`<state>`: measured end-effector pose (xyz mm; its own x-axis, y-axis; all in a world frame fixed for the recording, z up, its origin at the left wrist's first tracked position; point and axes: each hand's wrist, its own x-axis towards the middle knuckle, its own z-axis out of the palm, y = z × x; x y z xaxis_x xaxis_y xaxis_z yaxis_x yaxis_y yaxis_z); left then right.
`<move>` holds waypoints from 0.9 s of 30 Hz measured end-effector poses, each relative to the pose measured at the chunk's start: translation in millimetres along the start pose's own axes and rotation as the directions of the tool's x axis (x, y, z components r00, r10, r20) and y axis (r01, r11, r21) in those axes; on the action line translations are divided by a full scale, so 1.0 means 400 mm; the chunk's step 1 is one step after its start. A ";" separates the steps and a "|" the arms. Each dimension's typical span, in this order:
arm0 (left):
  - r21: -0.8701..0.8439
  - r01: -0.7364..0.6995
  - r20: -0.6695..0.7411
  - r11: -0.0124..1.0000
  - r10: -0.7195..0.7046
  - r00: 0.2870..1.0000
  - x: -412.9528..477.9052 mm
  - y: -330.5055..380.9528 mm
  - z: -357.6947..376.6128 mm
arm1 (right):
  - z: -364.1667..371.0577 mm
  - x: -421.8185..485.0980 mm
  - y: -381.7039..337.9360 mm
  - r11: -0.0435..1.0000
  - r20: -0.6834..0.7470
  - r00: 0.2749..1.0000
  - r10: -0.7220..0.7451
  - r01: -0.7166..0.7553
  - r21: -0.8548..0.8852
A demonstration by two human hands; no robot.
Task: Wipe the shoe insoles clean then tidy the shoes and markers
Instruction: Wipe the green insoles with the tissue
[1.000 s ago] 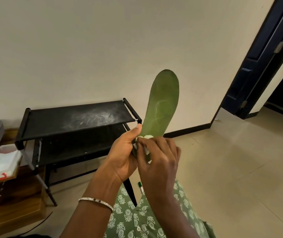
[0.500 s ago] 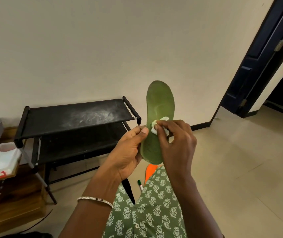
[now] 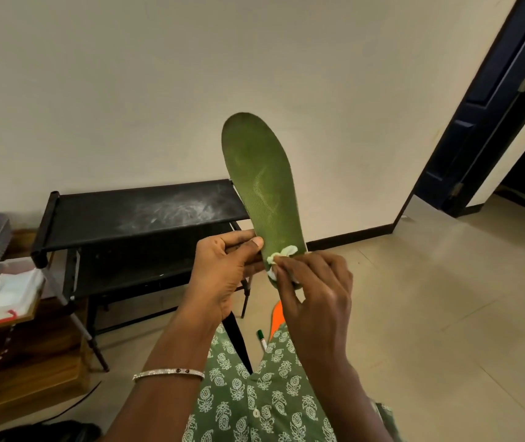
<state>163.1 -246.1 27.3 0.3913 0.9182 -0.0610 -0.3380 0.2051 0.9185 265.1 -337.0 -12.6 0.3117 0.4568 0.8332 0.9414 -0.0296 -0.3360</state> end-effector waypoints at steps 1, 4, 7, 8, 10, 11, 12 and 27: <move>0.009 -0.010 0.007 1.000 0.010 1.000 -0.003 -0.001 0.003 | -0.002 0.006 0.004 1.000 0.001 1.000 0.003 -0.003 -0.013; 0.038 -0.037 0.026 0.999 0.036 0.999 -0.012 -0.004 0.018 | -0.007 0.052 0.025 0.998 -0.009 0.999 0.041 -0.041 -0.040; 0.056 -0.073 0.014 0.996 0.072 0.997 -0.013 -0.008 0.030 | -0.007 0.088 0.039 0.997 -0.018 0.997 0.071 -0.072 -0.032; 0.061 -0.086 0.009 0.994 0.085 0.996 -0.014 -0.007 0.030 | -0.007 0.087 0.035 0.997 -0.006 0.997 0.072 -0.072 -0.031; 0.068 -0.109 -0.003 0.992 0.109 0.994 -0.013 -0.006 0.025 | -0.006 0.066 0.018 0.997 0.026 0.997 0.067 -0.066 -0.033; 0.076 -0.124 -0.012 0.989 0.125 0.992 -0.011 -0.007 0.020 | -0.007 0.050 0.009 0.997 0.040 0.997 0.063 -0.062 -0.036; 0.088 -0.138 -0.020 0.986 0.140 0.990 -0.008 -0.007 0.015 | -0.009 0.034 0.002 0.997 0.051 0.997 0.061 -0.059 -0.040; 0.115 -0.176 -0.017 0.978 0.179 0.984 -0.006 -0.009 0.016 | -0.008 0.048 0.009 0.986 0.092 0.989 0.120 -0.129 0.105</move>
<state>168.9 -251.3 26.5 0.3102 0.9456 0.0980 -0.3010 -0.0001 0.9536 274.9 -331.0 3.6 0.4088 0.5300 0.7429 0.8746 0.0049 -0.4848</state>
